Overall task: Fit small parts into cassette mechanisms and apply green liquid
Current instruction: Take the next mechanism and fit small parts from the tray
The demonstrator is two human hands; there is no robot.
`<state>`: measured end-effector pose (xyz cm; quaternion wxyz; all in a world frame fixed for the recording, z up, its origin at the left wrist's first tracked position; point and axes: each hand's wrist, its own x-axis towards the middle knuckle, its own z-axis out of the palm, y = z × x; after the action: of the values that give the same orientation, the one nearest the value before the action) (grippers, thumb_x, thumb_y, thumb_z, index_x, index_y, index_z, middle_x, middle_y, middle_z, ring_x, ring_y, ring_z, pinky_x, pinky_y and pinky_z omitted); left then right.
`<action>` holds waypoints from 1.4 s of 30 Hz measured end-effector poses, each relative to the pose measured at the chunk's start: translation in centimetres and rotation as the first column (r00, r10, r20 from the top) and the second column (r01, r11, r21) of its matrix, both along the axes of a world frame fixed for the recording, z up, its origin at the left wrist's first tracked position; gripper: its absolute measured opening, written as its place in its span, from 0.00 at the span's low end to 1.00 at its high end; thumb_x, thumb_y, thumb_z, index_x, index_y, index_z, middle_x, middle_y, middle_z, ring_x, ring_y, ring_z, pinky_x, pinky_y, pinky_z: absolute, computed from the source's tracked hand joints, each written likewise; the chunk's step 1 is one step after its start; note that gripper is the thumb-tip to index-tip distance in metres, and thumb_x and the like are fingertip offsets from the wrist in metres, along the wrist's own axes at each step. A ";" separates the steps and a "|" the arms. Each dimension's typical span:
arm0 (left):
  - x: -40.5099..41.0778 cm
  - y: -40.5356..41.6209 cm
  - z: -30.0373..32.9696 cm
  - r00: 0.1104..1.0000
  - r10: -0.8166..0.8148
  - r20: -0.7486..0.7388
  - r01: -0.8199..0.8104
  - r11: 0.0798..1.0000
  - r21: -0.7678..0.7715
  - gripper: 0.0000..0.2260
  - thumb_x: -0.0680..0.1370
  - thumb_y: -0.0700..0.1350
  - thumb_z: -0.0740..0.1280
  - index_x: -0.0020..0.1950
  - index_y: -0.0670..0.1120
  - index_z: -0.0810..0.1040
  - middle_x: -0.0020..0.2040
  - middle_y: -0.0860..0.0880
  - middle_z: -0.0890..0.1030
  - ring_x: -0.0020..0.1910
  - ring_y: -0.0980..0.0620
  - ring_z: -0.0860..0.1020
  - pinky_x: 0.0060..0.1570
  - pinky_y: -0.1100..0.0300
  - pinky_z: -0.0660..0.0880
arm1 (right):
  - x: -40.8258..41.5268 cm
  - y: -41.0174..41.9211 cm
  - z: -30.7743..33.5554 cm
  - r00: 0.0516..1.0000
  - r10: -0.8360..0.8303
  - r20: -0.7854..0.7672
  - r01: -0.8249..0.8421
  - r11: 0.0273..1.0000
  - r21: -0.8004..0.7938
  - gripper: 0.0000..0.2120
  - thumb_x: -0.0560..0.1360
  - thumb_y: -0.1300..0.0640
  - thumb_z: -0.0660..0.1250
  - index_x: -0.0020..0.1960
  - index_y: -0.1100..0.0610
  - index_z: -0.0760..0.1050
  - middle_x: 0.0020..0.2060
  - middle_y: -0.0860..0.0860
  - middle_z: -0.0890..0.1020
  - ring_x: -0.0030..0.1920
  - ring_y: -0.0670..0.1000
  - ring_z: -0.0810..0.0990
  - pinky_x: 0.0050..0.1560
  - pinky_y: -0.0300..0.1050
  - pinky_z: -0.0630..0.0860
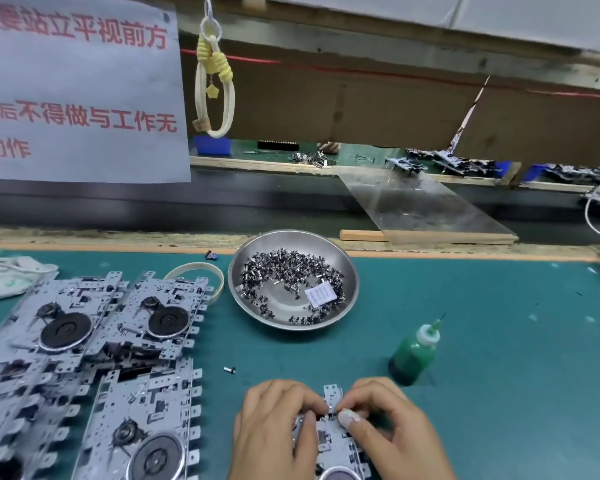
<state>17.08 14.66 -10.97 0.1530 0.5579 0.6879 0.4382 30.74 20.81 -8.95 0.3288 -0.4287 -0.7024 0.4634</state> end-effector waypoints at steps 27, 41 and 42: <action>0.6 -0.4 2.4 1.000 0.017 0.009 -0.015 0.988 -0.156 0.09 0.75 0.51 0.67 0.36 0.61 0.72 0.41 0.58 0.73 0.49 0.62 0.67 0.59 0.54 0.65 | 0.3 -0.1 0.1 0.996 0.089 -0.017 -0.091 0.988 -0.127 0.08 0.72 0.65 0.67 0.40 0.53 0.78 0.32 0.41 0.81 0.36 0.37 0.77 0.41 0.33 0.71; 1.0 -0.8 2.2 0.998 -0.030 -0.050 0.027 0.998 -0.058 0.11 0.75 0.48 0.66 0.41 0.65 0.74 0.41 0.59 0.72 0.49 0.65 0.67 0.55 0.55 0.67 | -0.8 -0.2 0.4 0.995 0.014 -0.097 -0.039 0.964 -0.265 0.11 0.72 0.70 0.63 0.42 0.55 0.70 0.38 0.50 0.75 0.33 0.47 0.68 0.32 0.33 0.66; 1.0 -0.9 2.2 0.997 -0.039 -0.064 0.036 0.998 -0.050 0.11 0.75 0.47 0.66 0.41 0.65 0.74 0.41 0.59 0.72 0.49 0.64 0.68 0.55 0.54 0.67 | -0.9 -0.2 0.3 0.996 -0.002 -0.093 -0.024 0.962 -0.271 0.11 0.72 0.70 0.63 0.42 0.55 0.69 0.39 0.50 0.75 0.33 0.47 0.68 0.32 0.33 0.66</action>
<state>18.05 13.74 -8.78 0.1524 0.5807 0.6925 0.4001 29.88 20.63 -8.69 0.2961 -0.4442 -0.6185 0.5766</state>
